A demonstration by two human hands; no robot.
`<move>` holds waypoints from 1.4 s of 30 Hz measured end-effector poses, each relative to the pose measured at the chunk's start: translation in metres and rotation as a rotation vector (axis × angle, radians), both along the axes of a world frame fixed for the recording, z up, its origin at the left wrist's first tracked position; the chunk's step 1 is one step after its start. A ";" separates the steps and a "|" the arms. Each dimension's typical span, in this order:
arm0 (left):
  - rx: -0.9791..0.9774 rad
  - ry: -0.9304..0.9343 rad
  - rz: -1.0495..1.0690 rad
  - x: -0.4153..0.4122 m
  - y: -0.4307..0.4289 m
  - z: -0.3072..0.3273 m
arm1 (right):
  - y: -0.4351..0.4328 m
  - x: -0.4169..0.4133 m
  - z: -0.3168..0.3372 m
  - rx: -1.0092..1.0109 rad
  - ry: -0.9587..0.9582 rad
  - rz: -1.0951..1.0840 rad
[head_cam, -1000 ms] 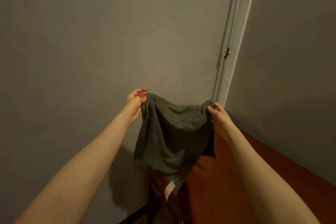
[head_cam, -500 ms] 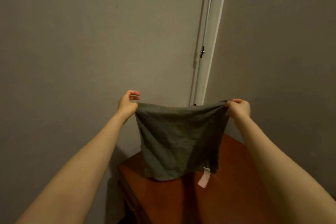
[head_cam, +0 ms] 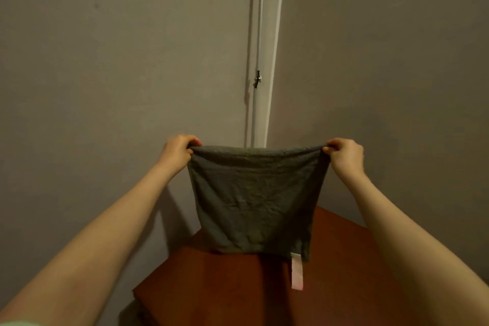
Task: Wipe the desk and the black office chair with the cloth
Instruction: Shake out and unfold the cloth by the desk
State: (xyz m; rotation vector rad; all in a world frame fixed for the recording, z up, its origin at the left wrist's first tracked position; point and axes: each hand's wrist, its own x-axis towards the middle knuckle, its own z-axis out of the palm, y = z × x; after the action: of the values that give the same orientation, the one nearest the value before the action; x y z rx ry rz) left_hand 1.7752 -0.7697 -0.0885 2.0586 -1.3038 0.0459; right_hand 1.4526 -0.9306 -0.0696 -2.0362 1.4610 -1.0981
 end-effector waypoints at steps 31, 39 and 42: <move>-0.263 0.751 -0.852 -0.102 -0.115 0.083 | 0.023 0.086 0.050 0.119 -0.795 0.492; 0.042 0.802 -0.580 -0.112 -0.139 0.065 | 0.026 0.082 0.020 0.292 -0.724 0.465; 0.076 0.804 -0.589 -0.110 -0.137 0.049 | 0.024 0.085 0.010 0.196 -0.662 0.290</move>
State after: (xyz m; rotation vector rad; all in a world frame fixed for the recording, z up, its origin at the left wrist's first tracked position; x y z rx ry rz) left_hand 1.6656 -0.9066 -0.0394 1.4037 -1.3025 -0.9939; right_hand 1.5373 -0.9067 -0.0597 -1.4772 0.8676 -1.2749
